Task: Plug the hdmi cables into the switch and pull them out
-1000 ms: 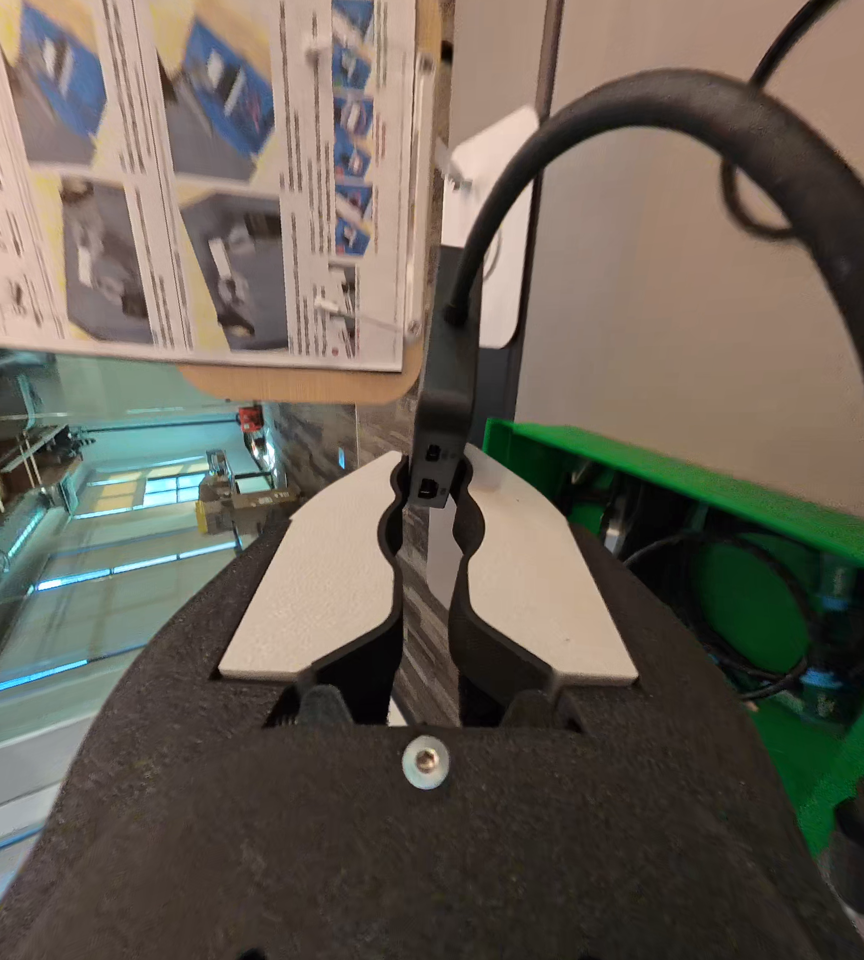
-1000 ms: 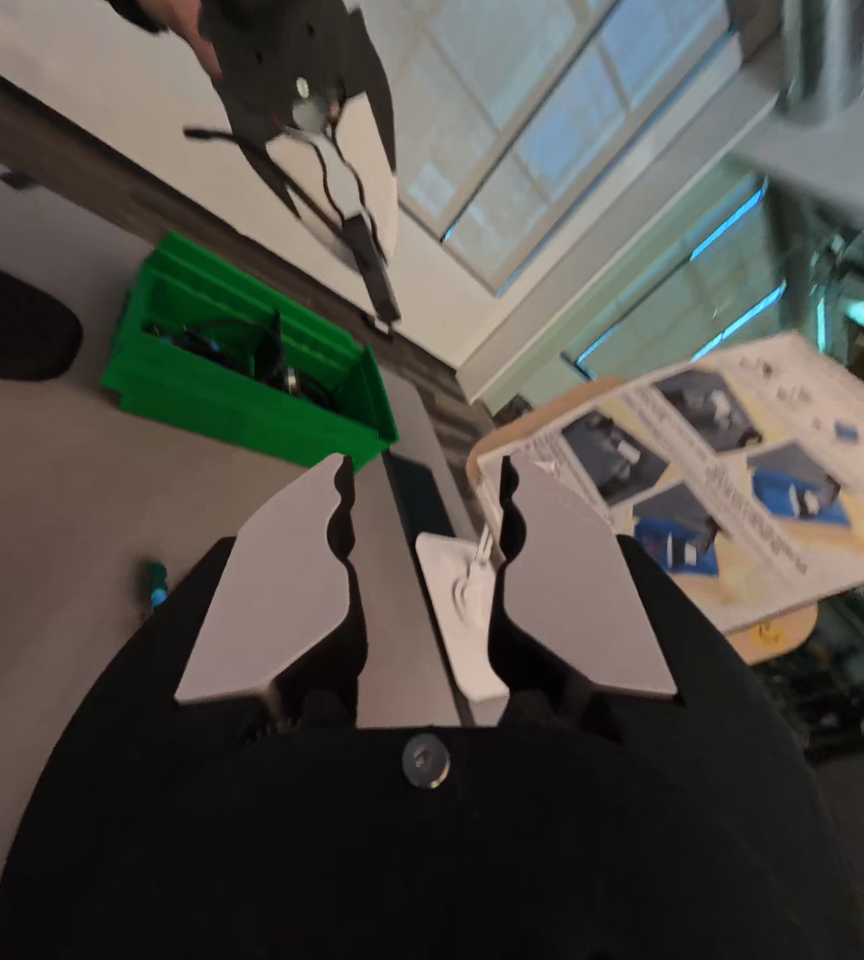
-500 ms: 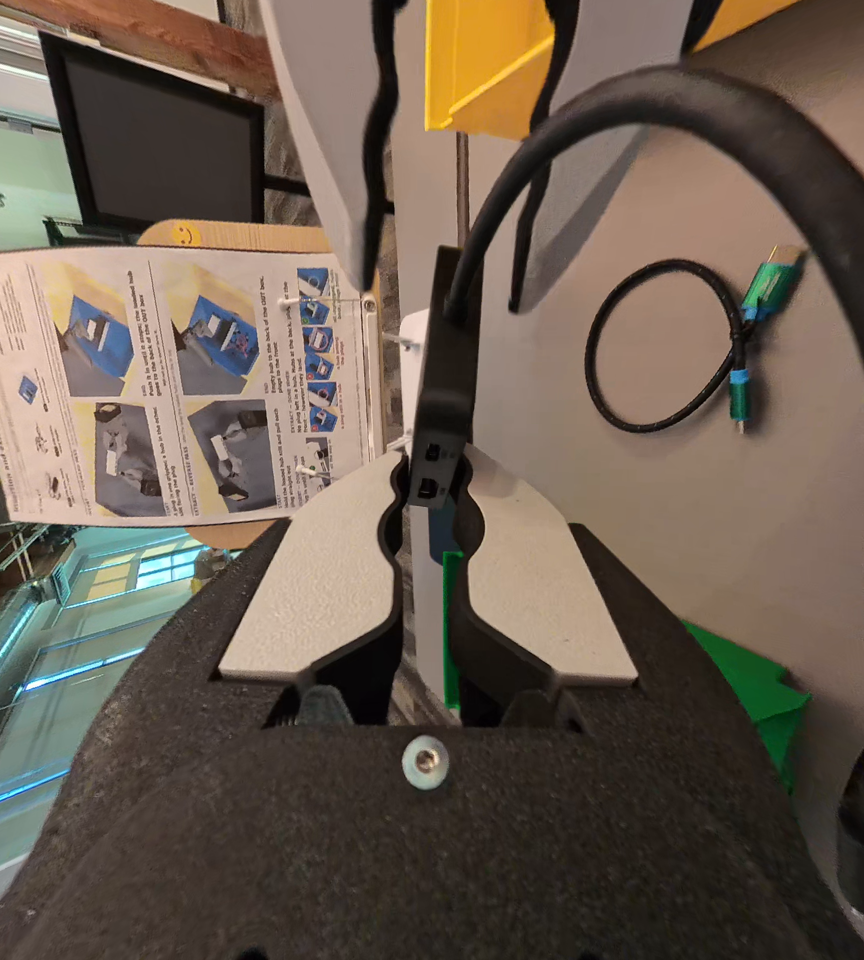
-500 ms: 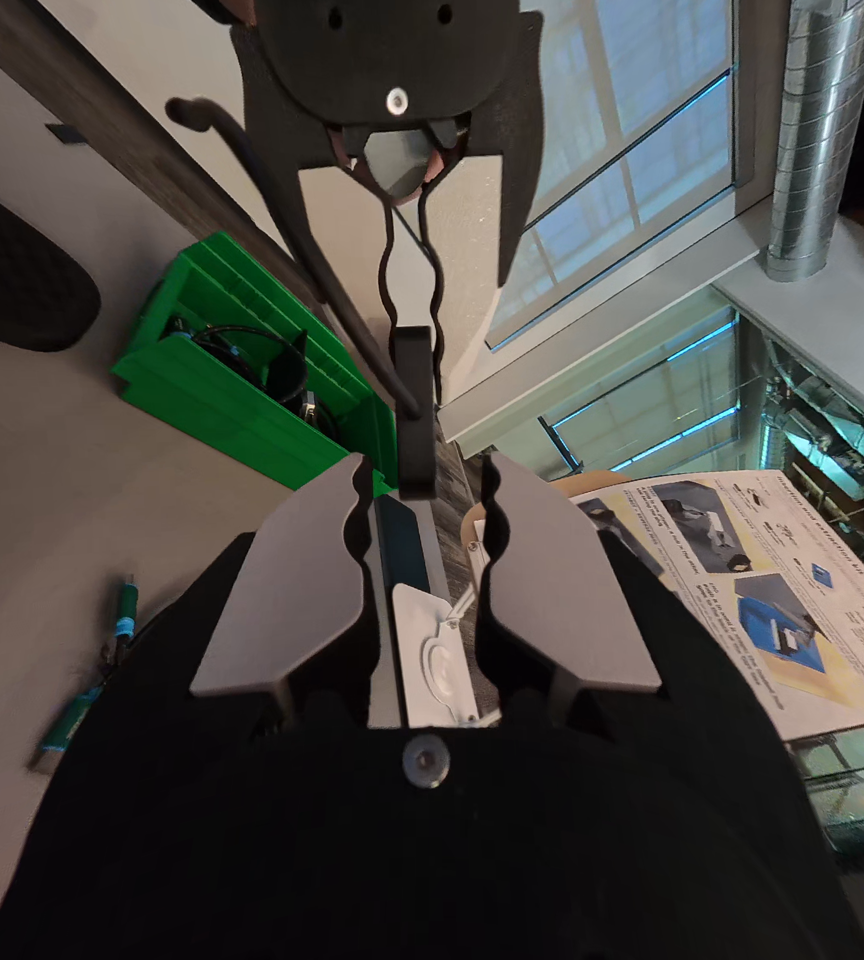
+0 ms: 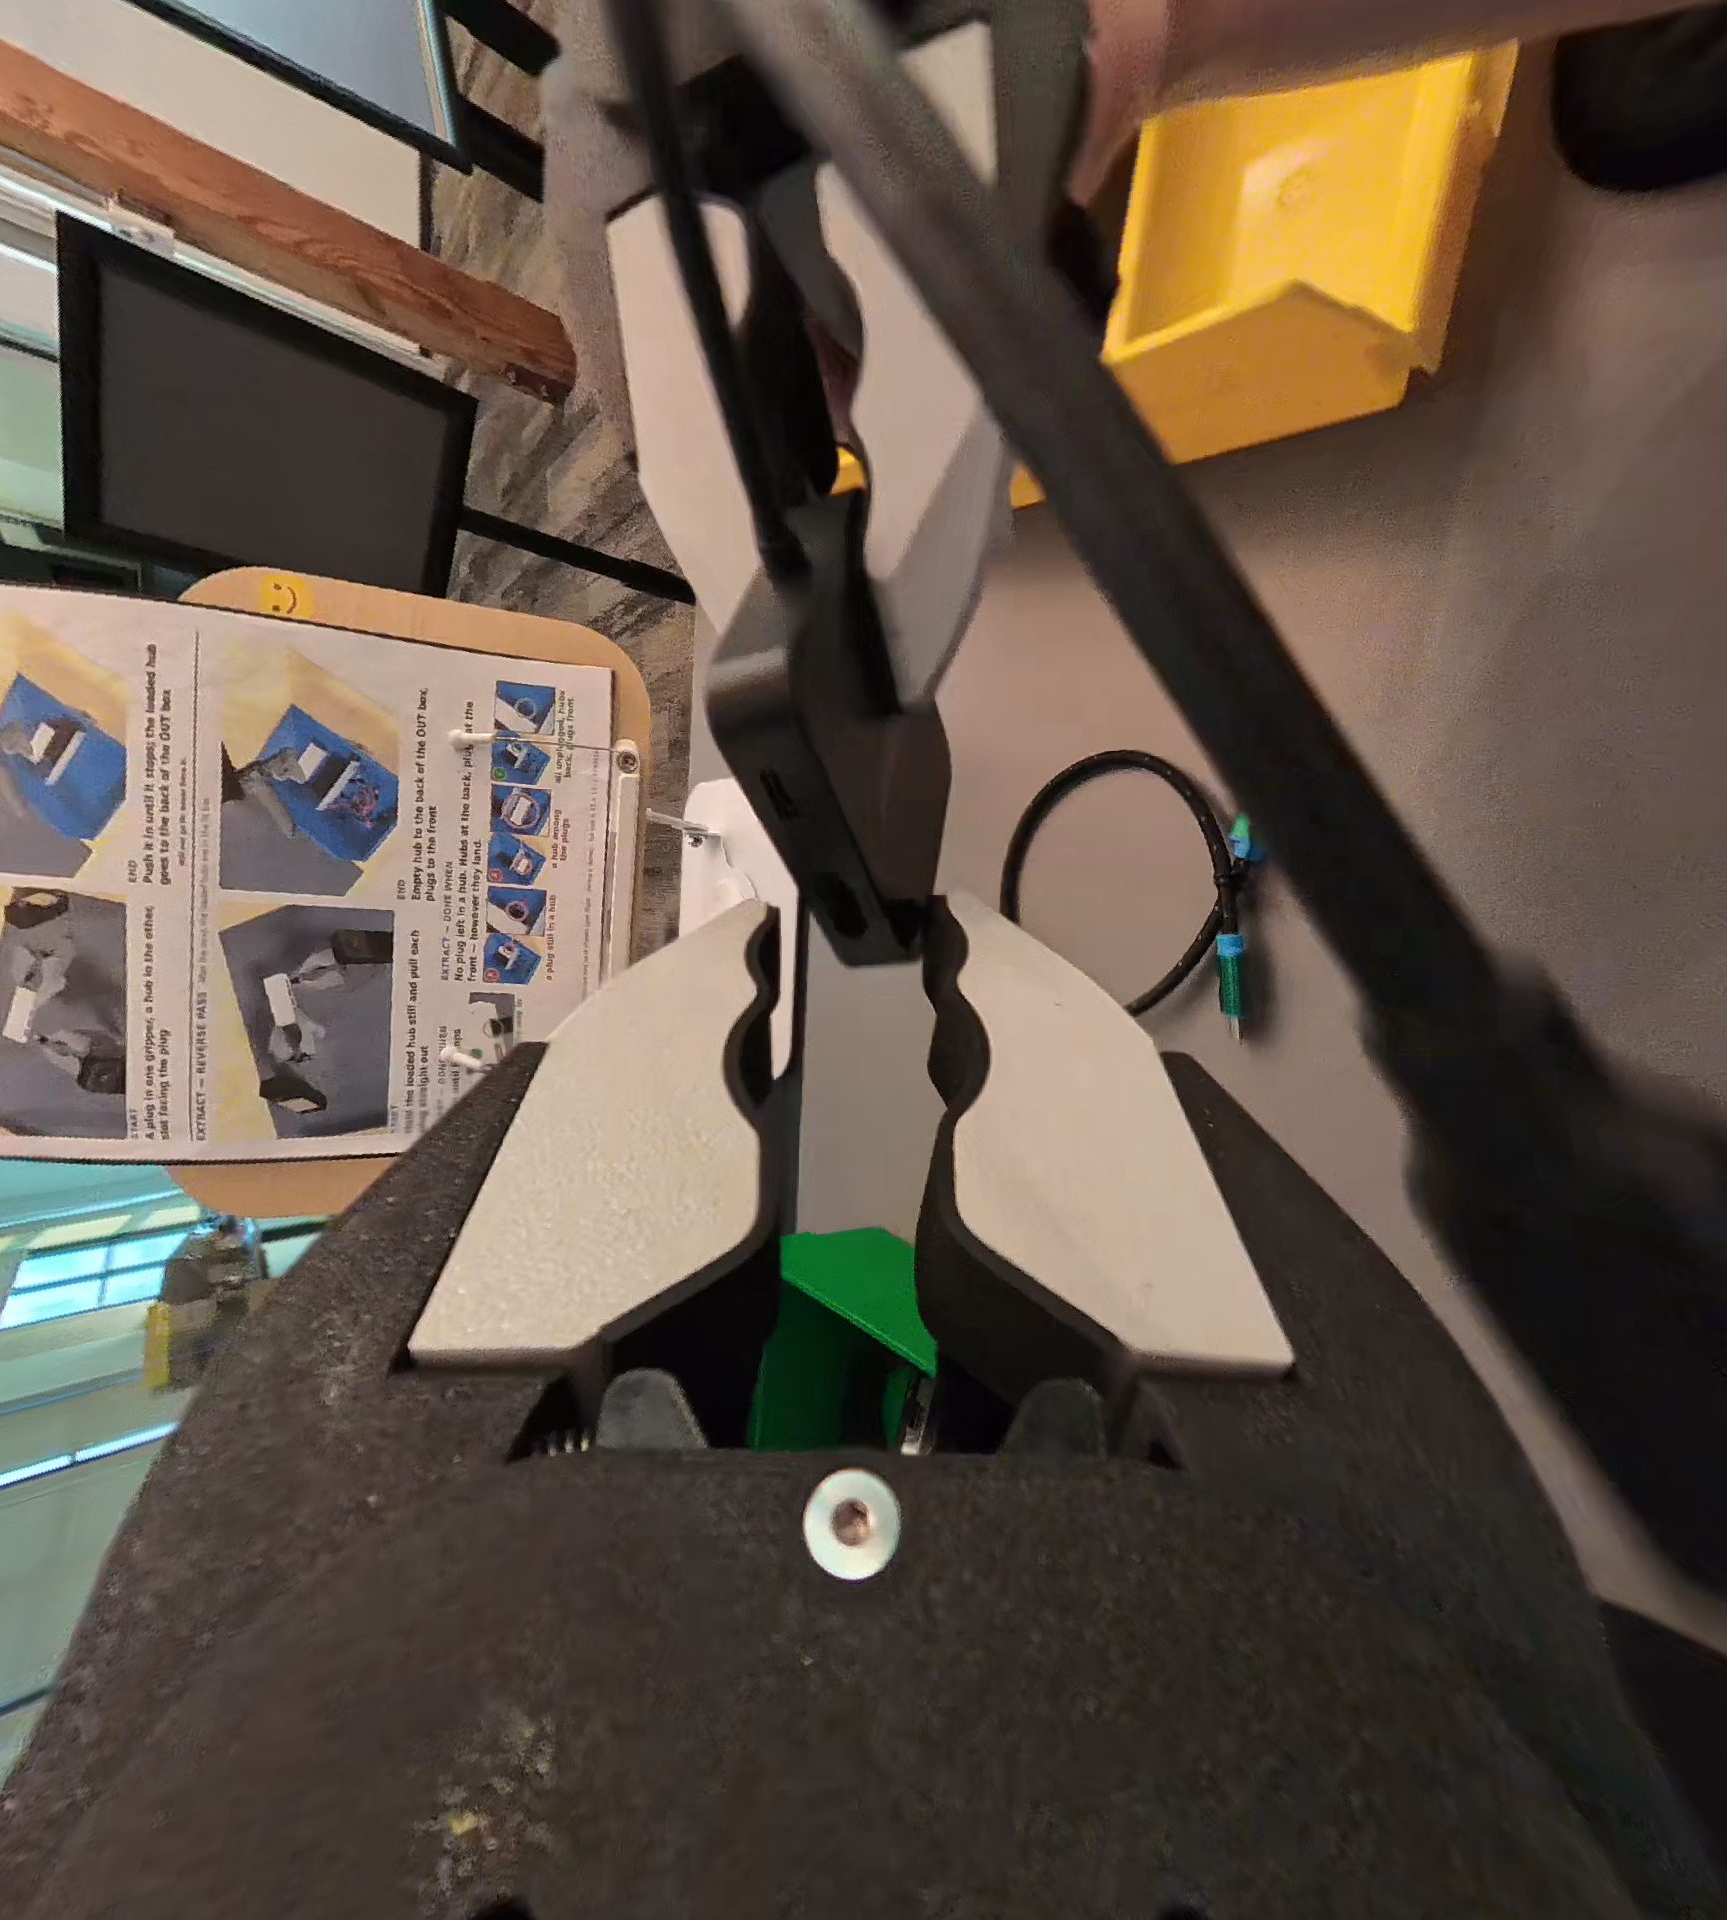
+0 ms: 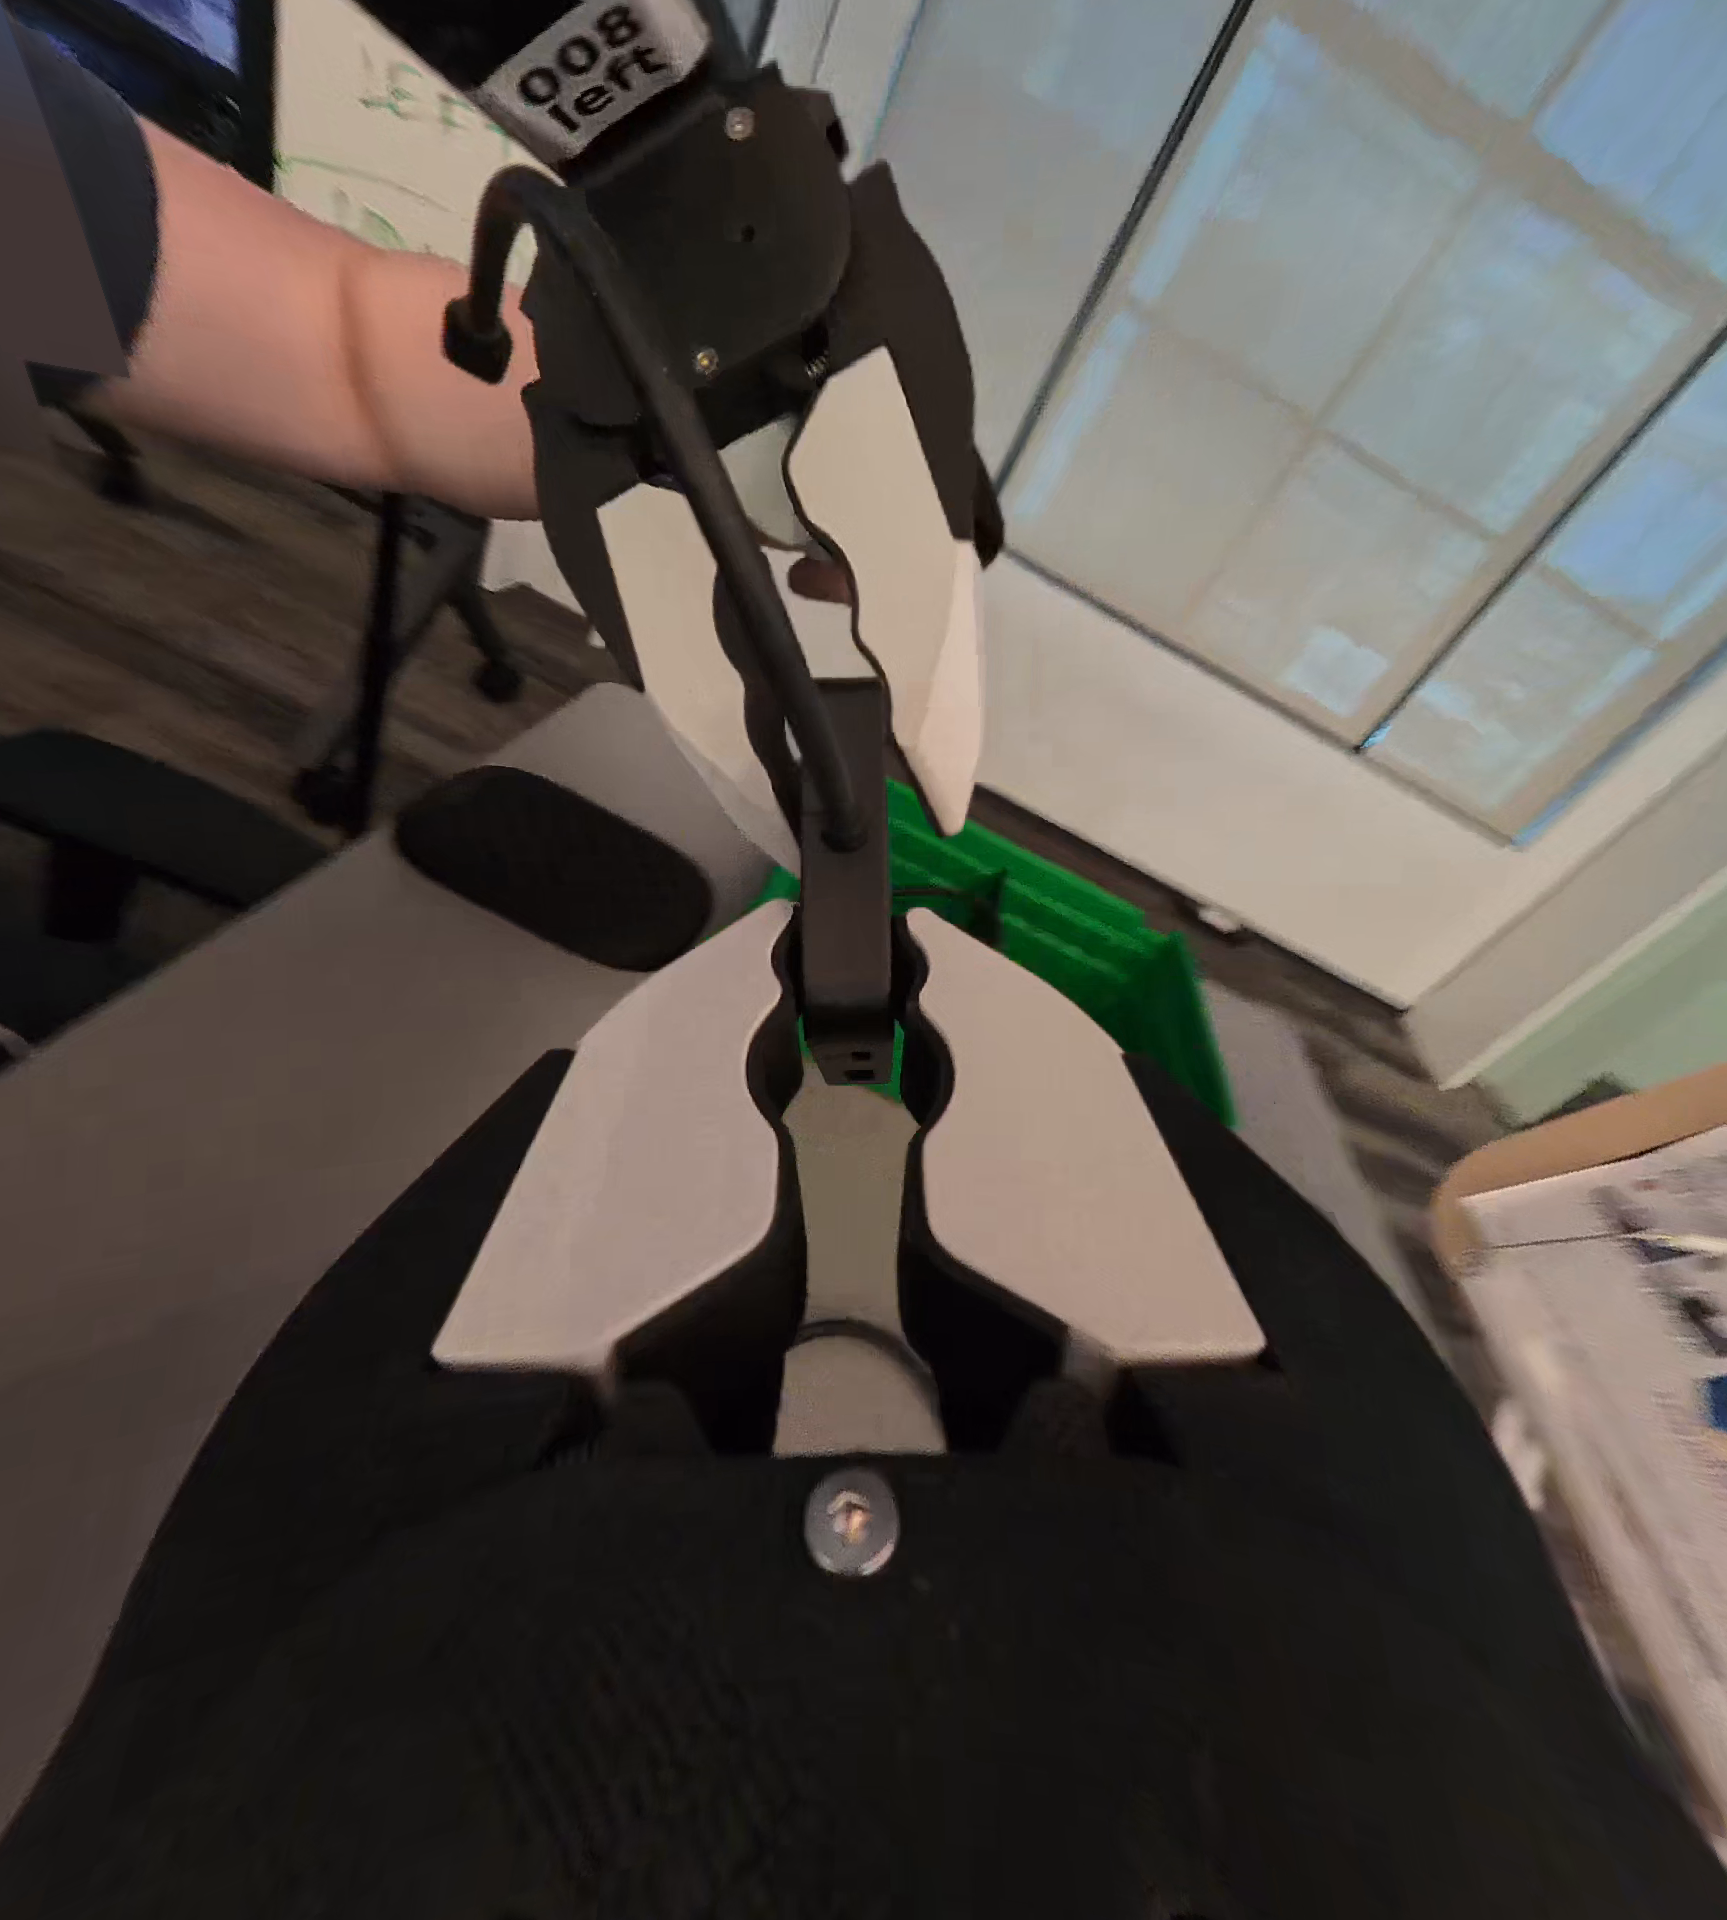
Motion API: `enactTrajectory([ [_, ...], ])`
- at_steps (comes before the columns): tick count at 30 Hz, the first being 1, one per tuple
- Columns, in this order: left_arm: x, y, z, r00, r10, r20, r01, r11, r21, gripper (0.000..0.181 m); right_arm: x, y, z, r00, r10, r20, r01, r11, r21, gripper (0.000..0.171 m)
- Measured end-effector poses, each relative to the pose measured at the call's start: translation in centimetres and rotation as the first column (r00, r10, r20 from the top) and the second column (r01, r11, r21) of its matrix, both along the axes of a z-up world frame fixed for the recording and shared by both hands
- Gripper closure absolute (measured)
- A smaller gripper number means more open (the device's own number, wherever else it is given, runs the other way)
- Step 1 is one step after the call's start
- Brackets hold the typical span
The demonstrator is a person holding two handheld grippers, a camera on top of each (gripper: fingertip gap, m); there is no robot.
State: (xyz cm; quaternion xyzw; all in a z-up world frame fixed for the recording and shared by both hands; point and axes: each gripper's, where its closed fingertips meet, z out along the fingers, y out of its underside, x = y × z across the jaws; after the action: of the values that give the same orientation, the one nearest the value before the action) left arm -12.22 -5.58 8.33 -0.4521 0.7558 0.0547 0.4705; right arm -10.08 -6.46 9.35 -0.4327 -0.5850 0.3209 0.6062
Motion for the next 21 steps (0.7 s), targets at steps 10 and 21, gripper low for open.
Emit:
enactTrajectory([
  [10,-6.1,1.3,1.4,0.998,0.068,-0.02,-0.063,0.981,0.182,0.15,3.6,0.0,-6.0,0.949,0.131,0.286,0.053,0.829,-0.556,0.157],
  [21,-4.6,-0.8,-1.1,0.986,-0.05,-0.156,0.092,0.958,0.272,0.144,1.1,-2.3,-9.8,0.863,0.47,0.184,-0.037,0.422,-0.906,0.157],
])
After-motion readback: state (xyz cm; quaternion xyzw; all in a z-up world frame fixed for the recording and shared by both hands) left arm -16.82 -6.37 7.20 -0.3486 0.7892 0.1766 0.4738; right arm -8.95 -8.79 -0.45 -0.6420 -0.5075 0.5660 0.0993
